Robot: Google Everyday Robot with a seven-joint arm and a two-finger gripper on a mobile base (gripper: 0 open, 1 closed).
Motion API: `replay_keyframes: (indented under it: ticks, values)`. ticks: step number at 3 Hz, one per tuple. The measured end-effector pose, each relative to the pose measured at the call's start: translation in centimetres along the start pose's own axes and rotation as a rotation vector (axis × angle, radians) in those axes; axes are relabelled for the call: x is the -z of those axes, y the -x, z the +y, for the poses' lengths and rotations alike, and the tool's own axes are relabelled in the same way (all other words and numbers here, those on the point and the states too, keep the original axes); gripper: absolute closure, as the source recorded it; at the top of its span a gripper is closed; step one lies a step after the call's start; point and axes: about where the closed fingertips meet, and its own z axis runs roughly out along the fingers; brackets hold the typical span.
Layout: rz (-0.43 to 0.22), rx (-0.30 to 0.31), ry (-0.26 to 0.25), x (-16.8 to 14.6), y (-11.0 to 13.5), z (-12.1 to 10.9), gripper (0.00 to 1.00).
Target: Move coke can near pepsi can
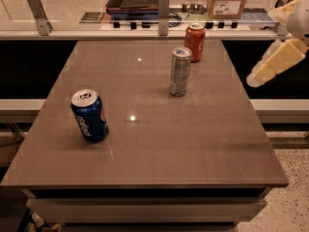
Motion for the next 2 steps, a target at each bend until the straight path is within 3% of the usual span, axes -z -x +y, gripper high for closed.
replay_keyframes:
  ticks: [2]
  values:
    - [-0.146,-0.170,-0.080,-4.1,-0.3,-4.7,0.00]
